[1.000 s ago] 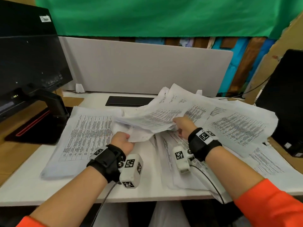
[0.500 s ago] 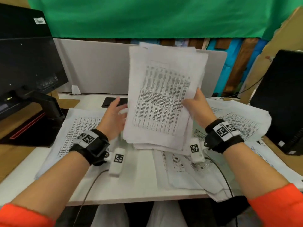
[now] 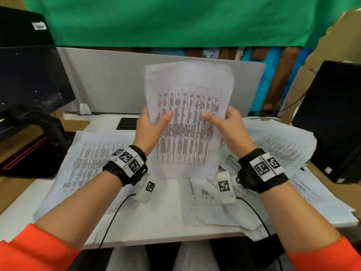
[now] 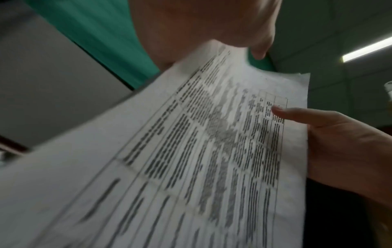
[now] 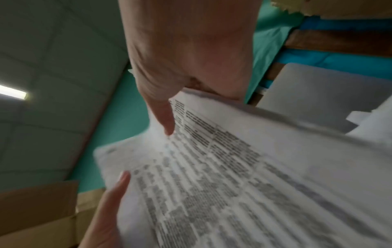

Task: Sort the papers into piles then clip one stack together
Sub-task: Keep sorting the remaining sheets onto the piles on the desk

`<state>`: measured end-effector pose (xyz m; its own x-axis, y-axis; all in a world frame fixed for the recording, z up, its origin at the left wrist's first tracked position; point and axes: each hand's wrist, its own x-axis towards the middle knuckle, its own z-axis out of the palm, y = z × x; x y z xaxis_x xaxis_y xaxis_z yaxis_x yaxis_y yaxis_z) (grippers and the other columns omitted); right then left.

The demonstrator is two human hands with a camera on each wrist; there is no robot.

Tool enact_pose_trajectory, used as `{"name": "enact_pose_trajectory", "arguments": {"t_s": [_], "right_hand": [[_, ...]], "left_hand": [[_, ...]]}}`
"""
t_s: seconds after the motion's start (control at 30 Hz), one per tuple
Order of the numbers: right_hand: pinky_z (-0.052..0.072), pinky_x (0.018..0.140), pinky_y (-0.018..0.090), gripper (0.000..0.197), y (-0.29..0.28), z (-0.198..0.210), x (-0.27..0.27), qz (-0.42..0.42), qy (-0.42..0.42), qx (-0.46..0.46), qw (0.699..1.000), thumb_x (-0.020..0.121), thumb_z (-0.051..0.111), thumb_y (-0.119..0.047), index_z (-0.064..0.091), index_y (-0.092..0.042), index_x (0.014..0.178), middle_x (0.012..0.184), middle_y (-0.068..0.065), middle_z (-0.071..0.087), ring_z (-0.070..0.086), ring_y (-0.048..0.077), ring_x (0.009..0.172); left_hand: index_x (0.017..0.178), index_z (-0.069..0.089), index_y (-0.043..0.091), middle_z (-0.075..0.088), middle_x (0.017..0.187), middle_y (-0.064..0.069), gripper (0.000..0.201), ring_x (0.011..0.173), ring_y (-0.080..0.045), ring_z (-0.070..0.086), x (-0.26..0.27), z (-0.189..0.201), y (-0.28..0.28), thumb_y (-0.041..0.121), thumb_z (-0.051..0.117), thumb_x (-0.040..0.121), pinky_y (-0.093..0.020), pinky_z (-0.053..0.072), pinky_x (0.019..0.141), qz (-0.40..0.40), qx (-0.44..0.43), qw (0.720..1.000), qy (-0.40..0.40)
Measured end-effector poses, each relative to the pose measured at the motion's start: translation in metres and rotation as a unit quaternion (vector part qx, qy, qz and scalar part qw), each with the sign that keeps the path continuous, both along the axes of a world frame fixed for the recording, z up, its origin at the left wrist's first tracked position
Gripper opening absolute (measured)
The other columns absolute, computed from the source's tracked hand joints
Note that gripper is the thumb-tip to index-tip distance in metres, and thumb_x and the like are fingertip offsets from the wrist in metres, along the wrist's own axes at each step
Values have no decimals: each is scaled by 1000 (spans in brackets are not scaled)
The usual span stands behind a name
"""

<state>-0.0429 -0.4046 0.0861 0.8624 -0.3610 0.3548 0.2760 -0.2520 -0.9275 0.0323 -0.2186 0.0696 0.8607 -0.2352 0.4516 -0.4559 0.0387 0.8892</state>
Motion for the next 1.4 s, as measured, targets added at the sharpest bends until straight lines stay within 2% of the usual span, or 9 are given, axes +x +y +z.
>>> {"name": "enact_pose_trajectory", "arguments": {"t_s": [0.2,0.4,0.57,0.73,0.87,1.07,1.23,1.3,1.4], "right_hand": [[57,90,33,19,24,43,-2,2,-149,38,988,89,69,-8,67,-24,99,100,-4,73,71,14,99],[52,95,39,49,-8,-36,12,11,219,-29,975,80,78,-26,59,-15,124,128,9,66,66,22,111],[59,72,31,28,-22,-42,16,23,184,157,970,95,61,-25,63,-10,118,108,7,74,74,21,94],[47,86,30,42,-77,-75,41,-219,249,193,924,91,62,-23,53,-8,129,117,2,55,58,19,89],[50,87,36,37,-84,-101,51,-193,301,197,913,87,63,-10,56,-6,123,117,10,54,55,27,102],[50,88,35,24,-72,-93,53,-166,279,155,933,101,47,-7,59,9,113,129,29,57,60,39,113],[43,73,31,54,-69,-71,32,-256,203,-75,942,104,34,-43,62,0,86,85,23,62,61,31,84],[49,72,27,18,-64,-67,41,-126,130,166,969,96,60,-19,61,-2,92,84,14,60,61,23,79],[56,64,20,42,-46,-82,54,59,187,353,915,89,49,15,52,9,130,113,16,59,61,19,89]], "left_hand": [[103,53,31,62,101,18,21,90,17,61,-6,42,-6,17,63,90,-5,47,78,16,-140,987,-80],[135,46,24,59,132,2,93,115,-19,60,42,-47,15,68,74,59,-47,46,101,-120,188,950,220],[132,50,9,64,124,-8,41,113,-24,62,35,-41,11,10,58,92,-47,46,101,-85,40,965,244],[124,55,1,64,119,-17,31,108,-33,62,57,-62,40,-1,52,94,-48,47,97,-45,43,929,366],[128,48,-6,57,128,-24,35,115,-39,57,74,-100,60,0,48,94,-51,42,103,-18,115,883,455],[138,36,-2,58,123,-27,47,103,-42,63,72,-113,68,-4,45,91,-52,53,85,-55,74,870,484],[124,46,-3,74,76,-17,28,65,-28,73,66,-114,70,-3,39,96,-35,59,52,-73,47,884,459],[126,44,-2,74,74,-16,30,63,-27,73,67,-114,70,-3,39,96,-35,59,50,-76,40,886,456],[126,44,-1,71,87,-20,30,61,-27,73,66,-113,68,-3,37,97,-37,59,50,-79,32,880,467]]}}
